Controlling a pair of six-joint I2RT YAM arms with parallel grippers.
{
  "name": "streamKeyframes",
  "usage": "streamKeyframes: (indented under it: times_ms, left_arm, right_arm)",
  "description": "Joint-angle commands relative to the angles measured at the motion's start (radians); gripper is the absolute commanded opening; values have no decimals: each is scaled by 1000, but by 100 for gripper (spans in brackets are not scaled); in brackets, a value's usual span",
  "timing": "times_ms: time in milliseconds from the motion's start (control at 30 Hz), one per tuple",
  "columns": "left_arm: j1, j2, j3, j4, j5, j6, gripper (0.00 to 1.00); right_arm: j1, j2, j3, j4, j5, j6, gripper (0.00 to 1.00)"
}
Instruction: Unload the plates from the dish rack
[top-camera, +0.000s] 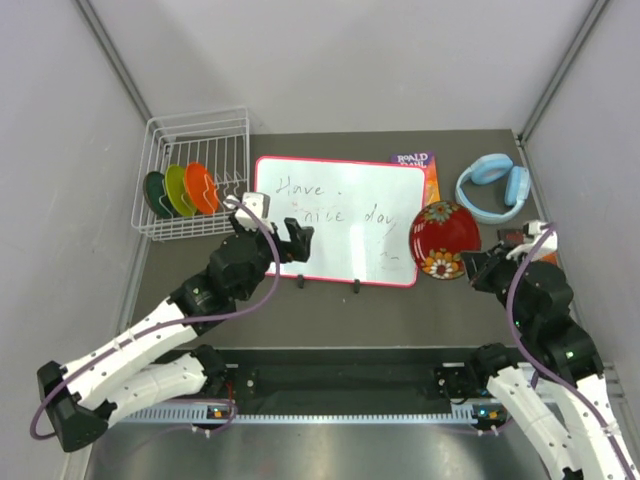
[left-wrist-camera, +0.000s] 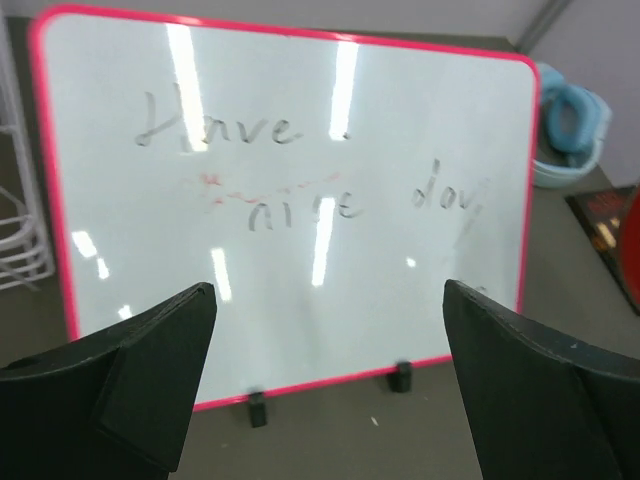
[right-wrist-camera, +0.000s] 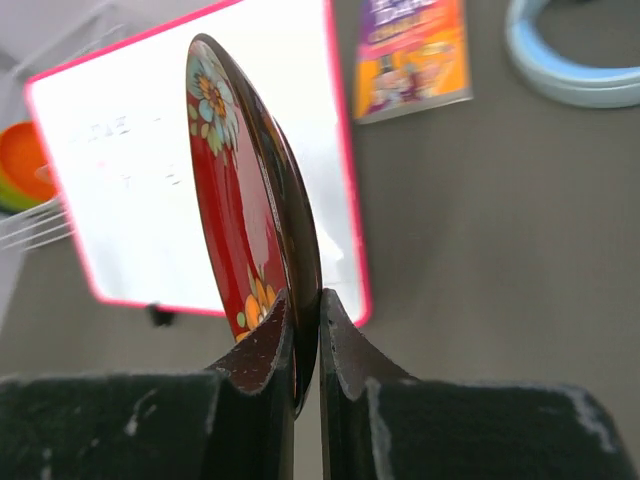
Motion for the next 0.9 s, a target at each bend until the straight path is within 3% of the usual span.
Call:
streamKeyframes:
  times_ms: [0,167,333,433,467,600,633,667,867]
  left_arm:
    - [25,-32,30,-27,-208,99,99]
    - [74,-29,24,-15,-139,101,99]
    - [138,5,-1,-2,-49,72,99]
    - [168,19,-12,4,13,56,99]
    - [186,20,-15,10,25,56,99]
    - [240,27,-32,21,100,50,99]
    - [260,30,-35,30,112,52,99]
    - [272,33,-38,30,122,52,99]
    - [389,69,-58,83,188,40,99]
  right_arm:
    - [-8,25,64,-89,240,-38,0]
    - [-9,68,47,-71,343,-52,0]
    - [-32,143,-9,10,343,-16,0]
    - [-142,165,-89,127,243,-30,0]
    - [-194,174,-125,154,137,-39,0]
    - [-631,255,-190,267,-252,-113,0]
    - [-691,286,-201,300,-403,-125,0]
    - [-771,300,-209,320,-451,-127,0]
    - [-805,352,-248,392,-524,-101,0]
